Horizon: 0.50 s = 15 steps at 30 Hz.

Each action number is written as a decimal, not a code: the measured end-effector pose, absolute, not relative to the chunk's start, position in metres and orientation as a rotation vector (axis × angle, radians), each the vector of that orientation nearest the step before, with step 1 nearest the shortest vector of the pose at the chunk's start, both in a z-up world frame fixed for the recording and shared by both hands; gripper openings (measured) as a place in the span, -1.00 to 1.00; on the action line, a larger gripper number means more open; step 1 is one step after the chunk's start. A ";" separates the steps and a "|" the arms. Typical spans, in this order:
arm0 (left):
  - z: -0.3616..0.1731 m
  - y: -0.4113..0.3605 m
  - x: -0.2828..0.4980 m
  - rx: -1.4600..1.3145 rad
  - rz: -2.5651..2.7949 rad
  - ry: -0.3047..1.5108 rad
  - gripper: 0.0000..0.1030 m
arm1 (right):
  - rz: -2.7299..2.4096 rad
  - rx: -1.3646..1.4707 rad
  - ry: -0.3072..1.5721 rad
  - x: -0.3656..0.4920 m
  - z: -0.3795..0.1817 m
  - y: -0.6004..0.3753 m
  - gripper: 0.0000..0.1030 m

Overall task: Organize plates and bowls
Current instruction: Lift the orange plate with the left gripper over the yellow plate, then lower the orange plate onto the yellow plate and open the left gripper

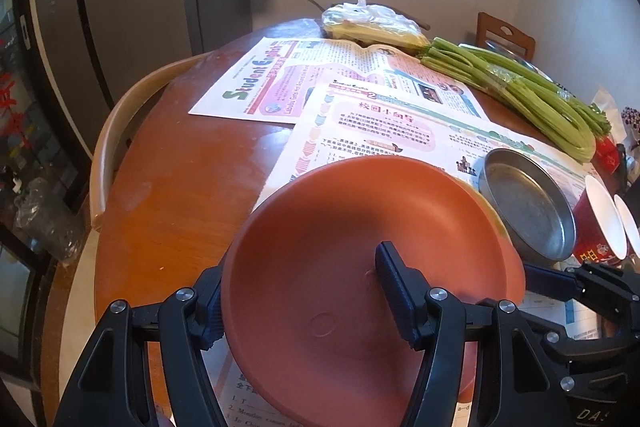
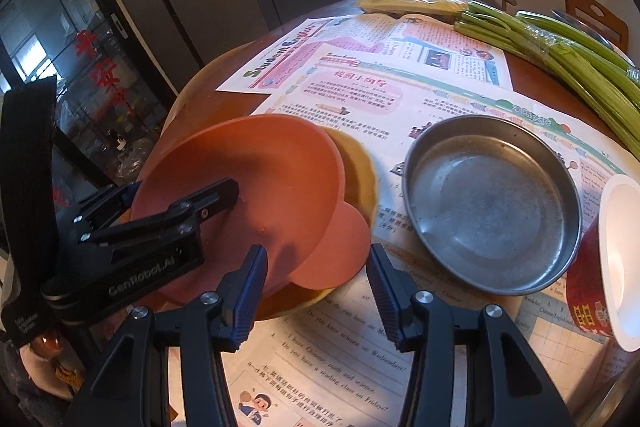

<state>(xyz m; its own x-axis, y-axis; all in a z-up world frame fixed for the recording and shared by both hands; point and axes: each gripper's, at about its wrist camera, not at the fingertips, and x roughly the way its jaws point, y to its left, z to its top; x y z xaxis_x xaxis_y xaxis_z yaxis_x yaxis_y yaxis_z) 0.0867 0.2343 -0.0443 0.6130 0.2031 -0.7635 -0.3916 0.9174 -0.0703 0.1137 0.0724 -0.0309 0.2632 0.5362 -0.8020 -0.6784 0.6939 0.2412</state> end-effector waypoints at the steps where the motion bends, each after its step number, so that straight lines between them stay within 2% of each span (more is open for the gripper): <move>1: -0.044 0.235 0.086 -0.248 0.341 0.846 0.29 | 0.833 -0.154 1.019 0.114 -0.031 0.072 0.01; 15: -0.045 0.219 0.090 -0.227 0.321 0.855 0.29 | 0.798 -0.096 1.026 0.123 -0.029 0.059 0.01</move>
<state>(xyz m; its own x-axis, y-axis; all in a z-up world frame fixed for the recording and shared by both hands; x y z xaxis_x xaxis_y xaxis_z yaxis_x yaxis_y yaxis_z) 0.0898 0.2189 -0.0452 0.6132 0.1855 -0.7678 -0.3655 0.9284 -0.0676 0.1230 0.0591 -0.0293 0.2689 0.5475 -0.7924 -0.6332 0.7204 0.2830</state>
